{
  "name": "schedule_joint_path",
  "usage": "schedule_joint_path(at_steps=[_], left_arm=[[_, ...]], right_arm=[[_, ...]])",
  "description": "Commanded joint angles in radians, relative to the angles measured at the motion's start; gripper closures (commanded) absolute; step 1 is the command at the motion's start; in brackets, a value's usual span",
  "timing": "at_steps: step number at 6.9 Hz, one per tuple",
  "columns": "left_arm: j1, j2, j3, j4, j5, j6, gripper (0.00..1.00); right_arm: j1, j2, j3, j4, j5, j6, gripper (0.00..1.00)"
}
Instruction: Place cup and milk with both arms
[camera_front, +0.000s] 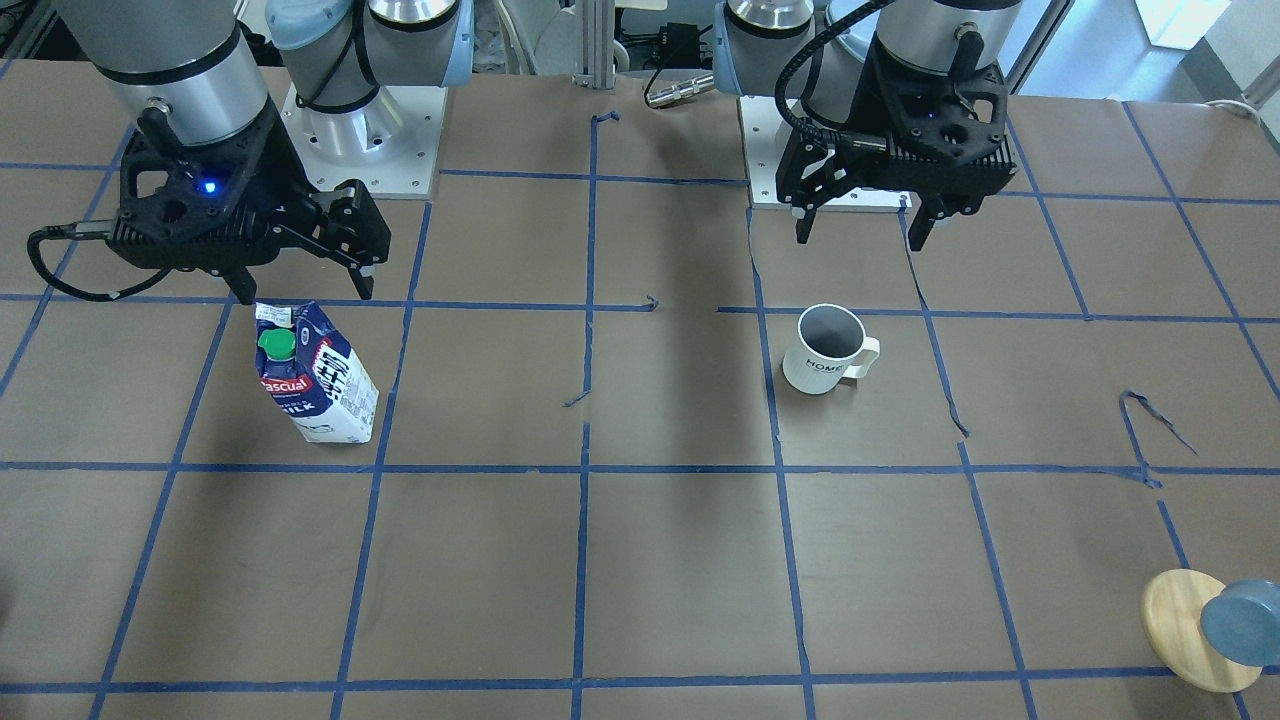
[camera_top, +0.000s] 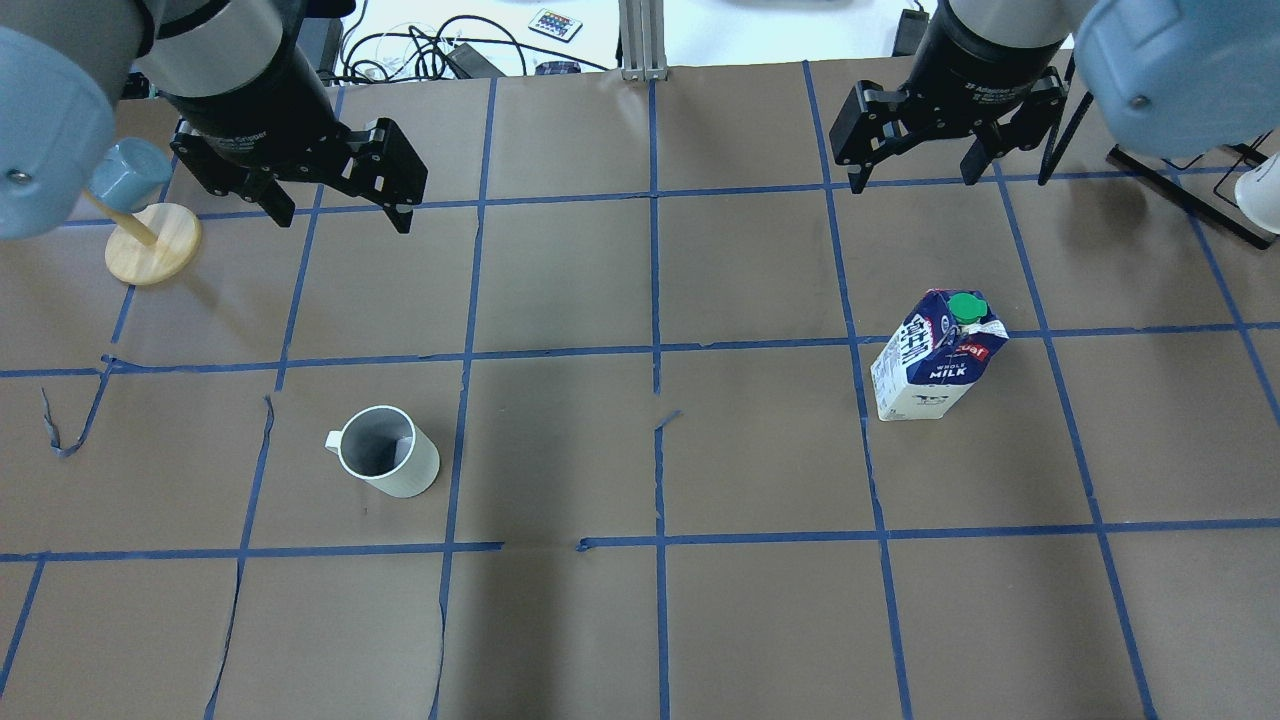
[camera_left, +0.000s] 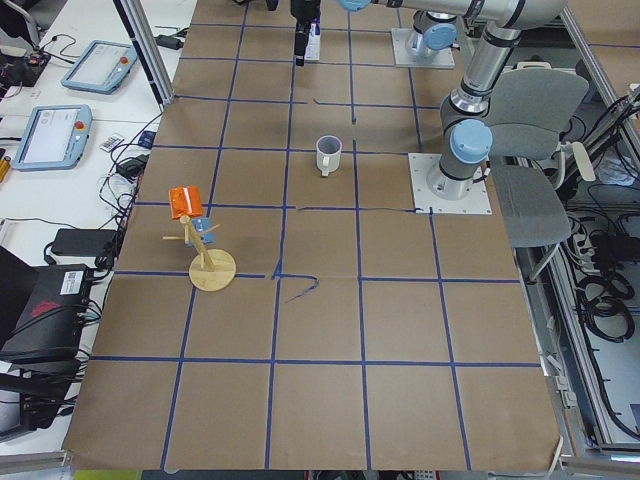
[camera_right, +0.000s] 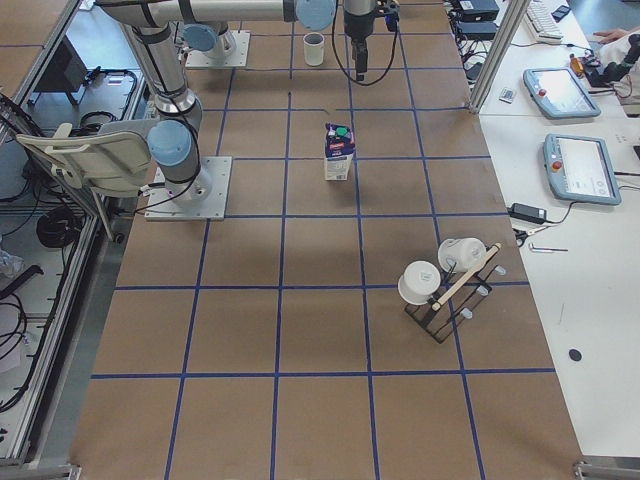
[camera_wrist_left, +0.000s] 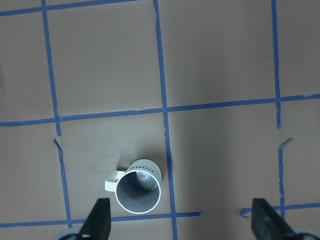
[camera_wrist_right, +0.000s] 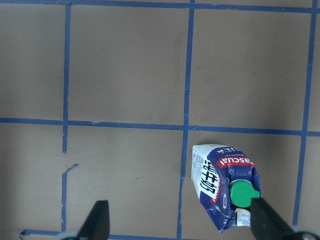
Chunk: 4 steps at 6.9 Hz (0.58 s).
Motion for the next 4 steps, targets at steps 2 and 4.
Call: schedule_joint_path(at_steps=[2, 4], left_arm=[[-0.001, 0.007, 0.004, -0.005, -0.01, -0.001, 0.0], [-0.001, 0.013, 0.001, -0.02, -0.015, 0.001, 0.0]], right_arm=[[-0.001, 0.0, 0.007, 0.002, -0.002, 0.0, 0.0], [-0.001, 0.0, 0.007, 0.0, 0.0, 0.0, 0.0]])
